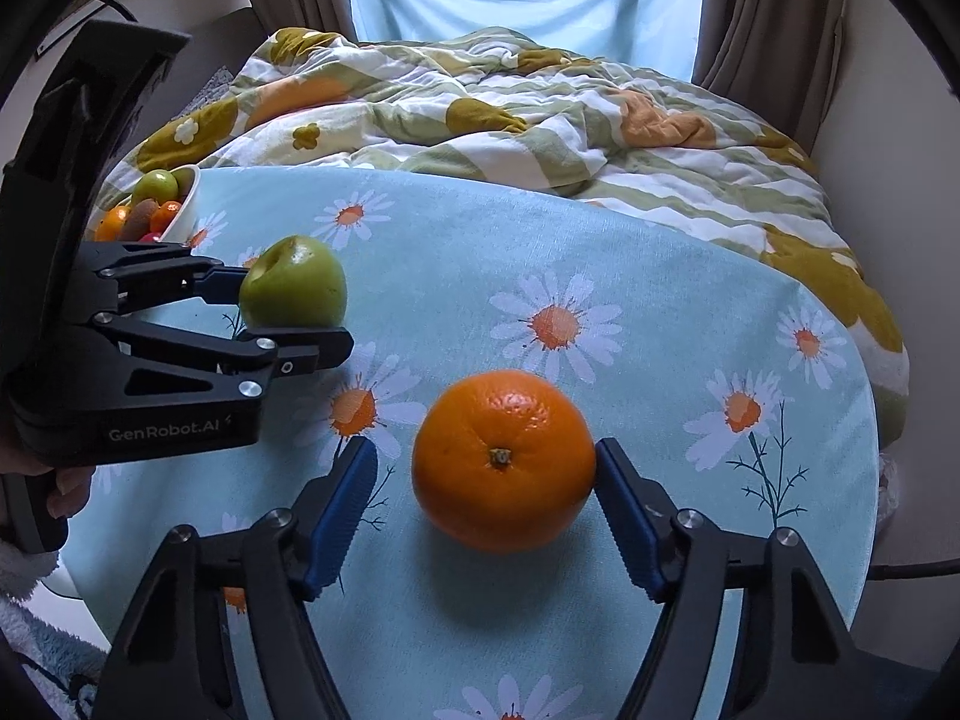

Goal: Organize fruits
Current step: 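Grasp the green apple with the left tool while the right tool grasps the orange, then carry the green apple into the bowl with the left tool while the right tool carries the orange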

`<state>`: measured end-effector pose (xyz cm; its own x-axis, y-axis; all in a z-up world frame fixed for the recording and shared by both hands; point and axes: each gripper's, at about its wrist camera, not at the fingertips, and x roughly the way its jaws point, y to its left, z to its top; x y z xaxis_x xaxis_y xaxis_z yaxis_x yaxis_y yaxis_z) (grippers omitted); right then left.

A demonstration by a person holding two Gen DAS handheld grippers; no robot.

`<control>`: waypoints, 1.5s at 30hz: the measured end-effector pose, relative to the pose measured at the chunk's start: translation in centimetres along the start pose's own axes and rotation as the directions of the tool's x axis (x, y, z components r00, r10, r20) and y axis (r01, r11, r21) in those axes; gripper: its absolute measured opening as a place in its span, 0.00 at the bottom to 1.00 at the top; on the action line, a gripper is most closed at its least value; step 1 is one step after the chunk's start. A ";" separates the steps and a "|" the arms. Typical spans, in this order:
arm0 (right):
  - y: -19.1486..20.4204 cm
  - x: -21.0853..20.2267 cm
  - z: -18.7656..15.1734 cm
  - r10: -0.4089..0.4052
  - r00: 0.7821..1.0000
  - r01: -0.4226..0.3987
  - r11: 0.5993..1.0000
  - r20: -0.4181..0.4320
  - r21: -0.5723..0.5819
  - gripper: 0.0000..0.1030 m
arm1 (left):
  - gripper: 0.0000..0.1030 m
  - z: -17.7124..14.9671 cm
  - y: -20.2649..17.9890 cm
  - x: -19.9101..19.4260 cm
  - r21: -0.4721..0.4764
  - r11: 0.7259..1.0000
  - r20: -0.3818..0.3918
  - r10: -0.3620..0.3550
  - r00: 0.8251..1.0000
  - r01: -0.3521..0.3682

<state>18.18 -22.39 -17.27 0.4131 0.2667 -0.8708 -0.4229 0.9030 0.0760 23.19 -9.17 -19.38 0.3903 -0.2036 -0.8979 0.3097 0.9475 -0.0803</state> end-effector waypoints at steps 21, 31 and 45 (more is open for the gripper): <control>1.7 -3.6 2.6 0.015 0.998 -0.013 0.999 0.056 -0.036 0.53 | 0.57 -1.7 2.4 -7.5 -0.129 0.991 0.084 0.052 0.995 -0.041; 5.6 -5.9 4.7 0.030 0.996 -0.026 0.998 0.082 -0.054 0.53 | 0.57 -3.3 5.9 -12.8 -0.200 0.979 0.137 0.059 0.989 -0.031; 14.0 -5.4 7.4 0.066 0.994 -0.061 0.997 0.086 -0.057 0.53 | 0.57 -5.8 14.9 -16.7 -0.233 0.970 0.149 0.110 0.983 -0.073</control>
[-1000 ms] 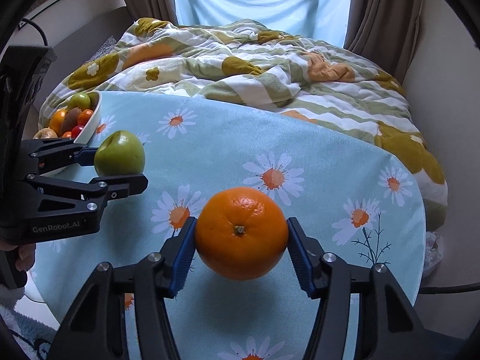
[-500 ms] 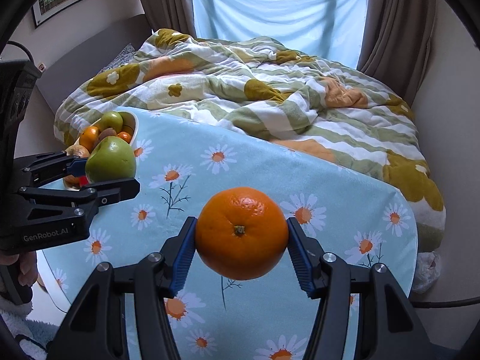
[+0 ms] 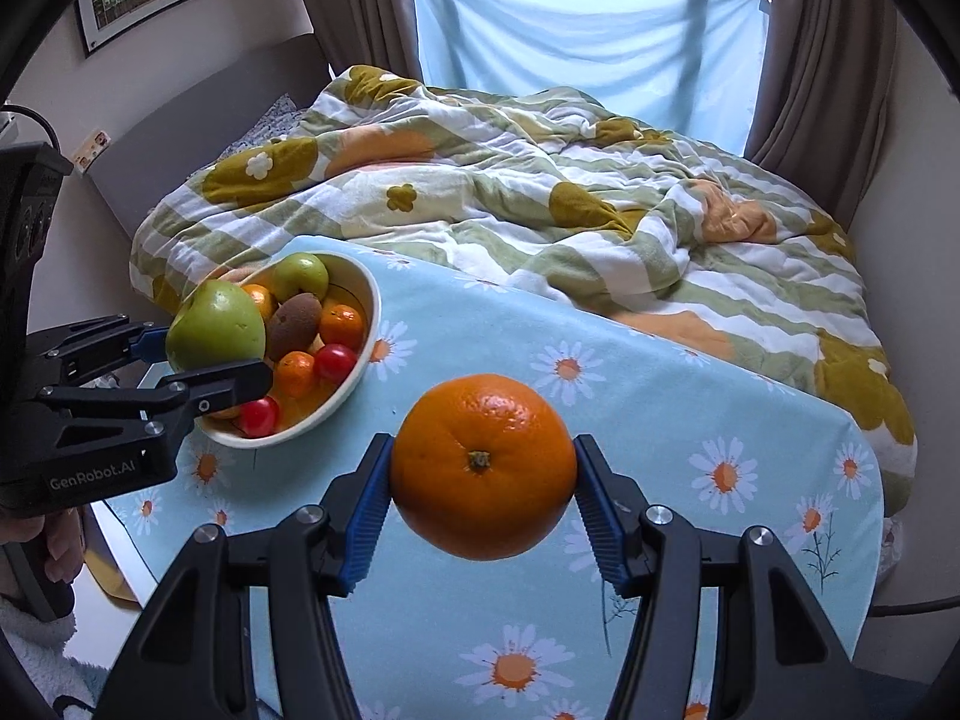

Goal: Organize fruits
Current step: 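Carry the green apple into the bowl with the left tool while the right tool carries the orange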

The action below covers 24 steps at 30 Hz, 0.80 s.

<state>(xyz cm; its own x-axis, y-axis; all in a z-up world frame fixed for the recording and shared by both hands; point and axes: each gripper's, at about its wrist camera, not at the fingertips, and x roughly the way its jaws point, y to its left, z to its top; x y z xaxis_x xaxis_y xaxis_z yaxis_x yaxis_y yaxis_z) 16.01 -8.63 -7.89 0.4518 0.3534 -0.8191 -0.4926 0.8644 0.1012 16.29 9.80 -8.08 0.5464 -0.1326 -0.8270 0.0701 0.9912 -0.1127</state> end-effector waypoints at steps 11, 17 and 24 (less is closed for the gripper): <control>4.3 1.7 1.8 -0.008 1.000 0.008 0.999 0.000 0.036 0.53 | 0.57 1.9 5.9 0.7 0.040 0.999 0.017 -0.006 1.000 0.006; 5.8 2.9 2.6 -0.030 1.000 0.030 0.997 -0.001 0.072 0.53 | 0.57 2.4 7.7 2.6 0.083 0.996 -0.007 -0.033 0.999 0.033; 6.9 4.2 2.8 -0.071 0.997 0.071 0.987 -0.009 0.141 0.53 | 0.57 2.3 7.7 5.1 0.214 0.974 -0.036 -0.066 0.997 0.072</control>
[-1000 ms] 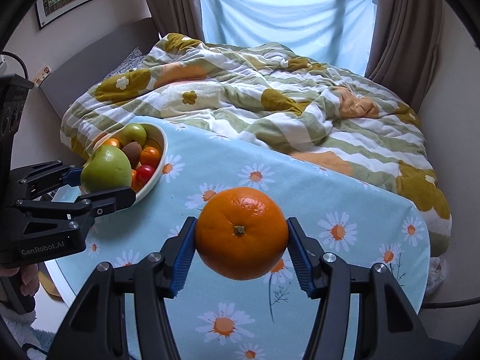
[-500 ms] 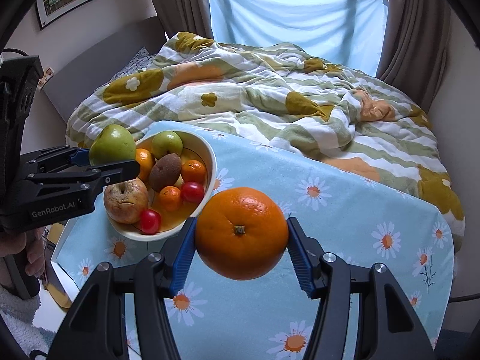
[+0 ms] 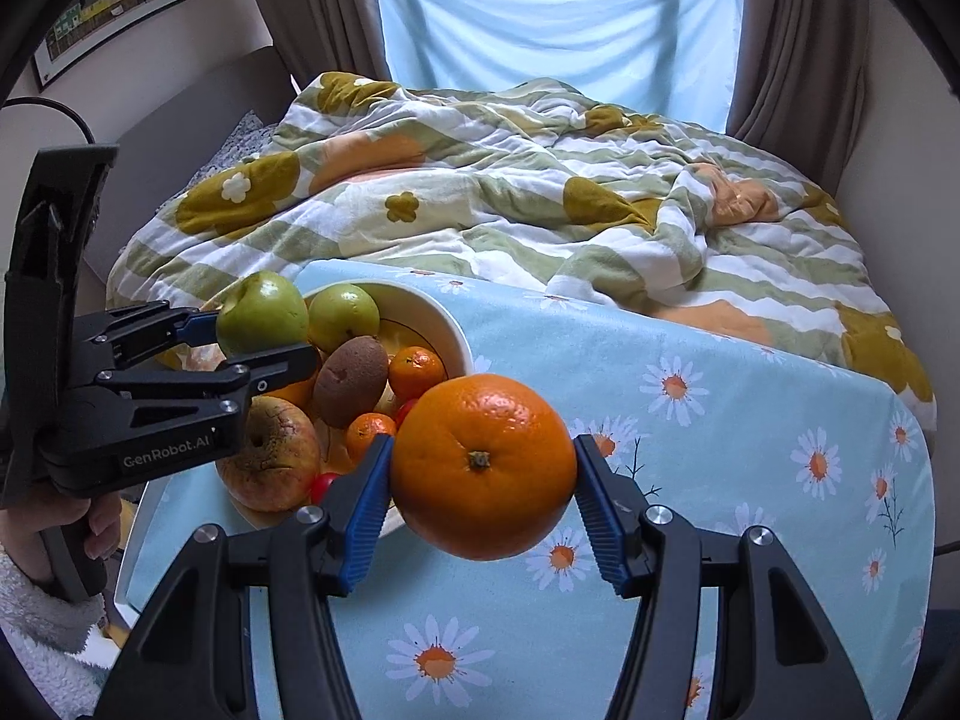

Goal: Organize fruits
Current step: 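Carry the green apple into the bowl with the left tool while the right tool carries the orange, then open the left tool off the green apple while the right tool lowers the orange into the bowl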

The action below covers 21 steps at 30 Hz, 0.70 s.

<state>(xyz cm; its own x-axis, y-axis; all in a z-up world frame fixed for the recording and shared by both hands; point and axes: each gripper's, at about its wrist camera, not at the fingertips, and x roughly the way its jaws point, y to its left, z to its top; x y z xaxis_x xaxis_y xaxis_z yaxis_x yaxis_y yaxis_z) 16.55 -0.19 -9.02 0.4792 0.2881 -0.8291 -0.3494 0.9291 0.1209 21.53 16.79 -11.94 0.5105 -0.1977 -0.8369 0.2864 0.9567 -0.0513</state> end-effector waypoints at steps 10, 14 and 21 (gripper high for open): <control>0.0 0.2 -0.7 -0.052 0.998 0.053 0.996 -0.024 0.065 0.53 | 0.58 -0.5 -0.4 1.6 0.083 0.996 -0.040 -0.009 0.999 0.012; -0.2 0.3 -0.7 -0.053 0.998 0.055 0.996 -0.031 0.067 0.53 | 0.82 -0.6 0.1 1.4 0.048 0.999 -0.027 -0.019 0.999 0.020; -0.2 0.3 -0.1 -0.035 0.999 0.036 0.998 -0.027 0.047 0.53 | 1.00 -0.5 0.4 -0.7 0.008 1.000 0.019 -0.005 1.000 0.004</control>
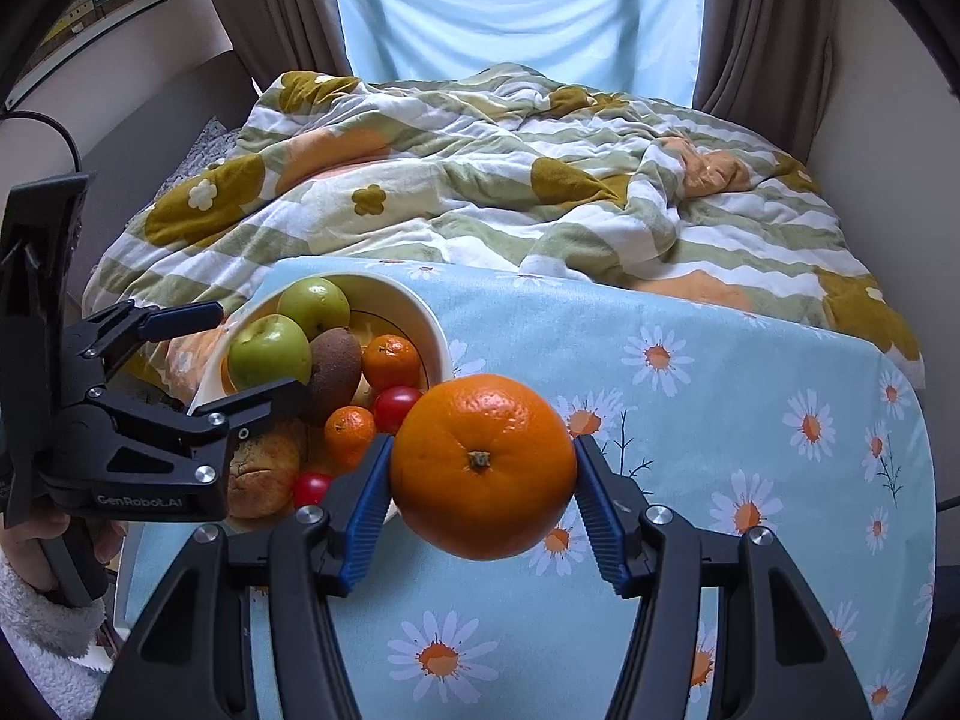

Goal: Organize fruits
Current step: 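Open the left tool off the green apple while the right tool lowers the orange into the bowl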

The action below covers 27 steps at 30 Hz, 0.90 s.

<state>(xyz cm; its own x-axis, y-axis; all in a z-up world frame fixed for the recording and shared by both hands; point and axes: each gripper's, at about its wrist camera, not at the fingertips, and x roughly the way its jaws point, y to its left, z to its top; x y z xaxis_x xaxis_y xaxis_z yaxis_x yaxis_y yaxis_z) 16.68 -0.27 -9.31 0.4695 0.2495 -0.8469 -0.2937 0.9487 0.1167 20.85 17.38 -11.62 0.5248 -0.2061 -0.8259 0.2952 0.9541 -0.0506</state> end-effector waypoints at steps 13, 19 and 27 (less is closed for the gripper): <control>1.9 0.7 1.7 0.097 0.995 -0.097 0.990 -0.007 -0.103 0.53 | 1.00 -3.2 1.4 -3.7 -0.119 0.990 -0.025 0.080 0.997 -0.082; 3.1 2.1 1.5 0.158 0.987 -0.162 0.980 -0.038 -0.119 0.53 | 1.00 -5.1 1.5 -4.4 -0.172 0.981 -0.044 0.082 0.996 -0.088; 4.4 4.1 0.7 0.179 0.981 -0.186 0.977 -0.070 -0.109 0.53 | 1.00 -6.9 1.6 -5.1 -0.199 0.975 -0.059 0.091 0.994 -0.102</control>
<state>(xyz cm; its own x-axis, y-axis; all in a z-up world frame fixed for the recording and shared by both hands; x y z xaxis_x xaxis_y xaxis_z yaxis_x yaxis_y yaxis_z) 17.90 5.02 -11.87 0.3504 0.4010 -0.8464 -0.4647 0.8591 0.2146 13.15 21.48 -11.34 0.5012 -0.1048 -0.8590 0.0753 0.9942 -0.0774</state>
